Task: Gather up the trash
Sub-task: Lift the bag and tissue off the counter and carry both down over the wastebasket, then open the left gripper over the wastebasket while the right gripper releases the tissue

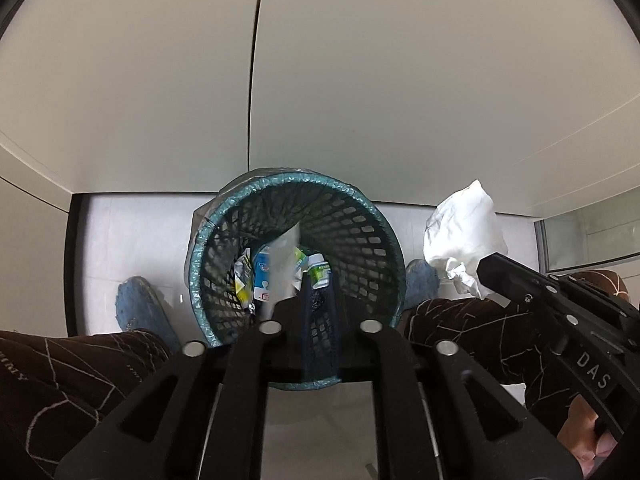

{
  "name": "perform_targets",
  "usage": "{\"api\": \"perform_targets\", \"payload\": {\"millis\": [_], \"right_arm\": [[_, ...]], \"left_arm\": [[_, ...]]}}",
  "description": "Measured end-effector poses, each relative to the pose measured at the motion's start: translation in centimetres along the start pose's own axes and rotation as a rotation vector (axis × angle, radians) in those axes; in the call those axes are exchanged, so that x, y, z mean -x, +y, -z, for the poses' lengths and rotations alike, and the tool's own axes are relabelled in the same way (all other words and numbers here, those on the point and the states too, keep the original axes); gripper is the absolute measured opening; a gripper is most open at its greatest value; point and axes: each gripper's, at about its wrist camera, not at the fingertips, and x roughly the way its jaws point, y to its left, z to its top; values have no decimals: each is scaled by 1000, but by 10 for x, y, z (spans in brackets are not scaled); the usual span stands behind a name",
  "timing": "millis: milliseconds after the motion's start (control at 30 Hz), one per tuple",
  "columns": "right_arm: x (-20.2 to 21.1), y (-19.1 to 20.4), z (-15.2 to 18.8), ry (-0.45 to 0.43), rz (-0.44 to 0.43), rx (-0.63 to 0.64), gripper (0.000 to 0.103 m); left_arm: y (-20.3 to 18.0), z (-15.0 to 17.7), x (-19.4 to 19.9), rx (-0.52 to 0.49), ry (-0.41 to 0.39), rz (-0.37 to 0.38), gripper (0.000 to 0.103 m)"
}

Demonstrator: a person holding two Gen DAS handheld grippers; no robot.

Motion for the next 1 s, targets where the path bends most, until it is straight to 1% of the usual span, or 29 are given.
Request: {"api": "perform_targets", "payload": {"millis": [67, 133, 167, 200, 233, 300, 367, 433, 467, 533, 600, 667, 733, 833, 900, 1000], "right_arm": [[0, 0, 0, 0, -2, -2, 1], [1, 0, 1, -4, -4, 0, 1], [-2, -2, 3, -4, -5, 2, 1], [-3, -3, 4, -3, -7, 5, 1], [-4, -3, 4, -3, -10, 7, 1], [-4, -4, 5, -4, -16, 7, 1], [-6, -4, 6, -4, -30, 5, 1], [-7, -4, 6, -3, -37, 7, 1], [-9, -3, 7, 1, -40, 8, 1], [-13, -2, 8, 8, -41, 16, 1], [-18, 3, 8, 11, -44, 30, 1], [-22, 9, 6, 9, -52, 49, 1], [-29, 15, 4, 11, -70, 64, 2], [-38, 22, 3, 20, -101, 80, 2], [-43, 27, 2, 24, -110, 90, 2], [-48, 32, 2, 26, -111, 96, 5]], "left_arm": [[3, 1, -2, -1, -4, -8, 19], [5, 0, -3, 8, -7, -13, 27], [6, 0, -2, 13, -11, -17, 29], [7, 0, -1, 16, -17, -25, 35], [8, -1, 0, 19, -25, -37, 42], [9, -1, 2, 15, -44, -68, 51], [10, -2, 3, 11, -55, -113, 54], [13, -4, 6, 20, -65, -134, 63], [15, -5, 8, 21, -78, -150, 65], [17, -7, 15, 22, -102, -185, 78], [21, -9, 18, 25, -108, -202, 84], [27, -11, 20, 30, -110, -216, 85], [31, -11, 21, 26, -111, -234, 91], [40, -9, 22, 32, -100, -257, 91], [46, -9, 22, 49, -91, -268, 91], [55, -10, 22, 86, -83, -270, 91]]}}
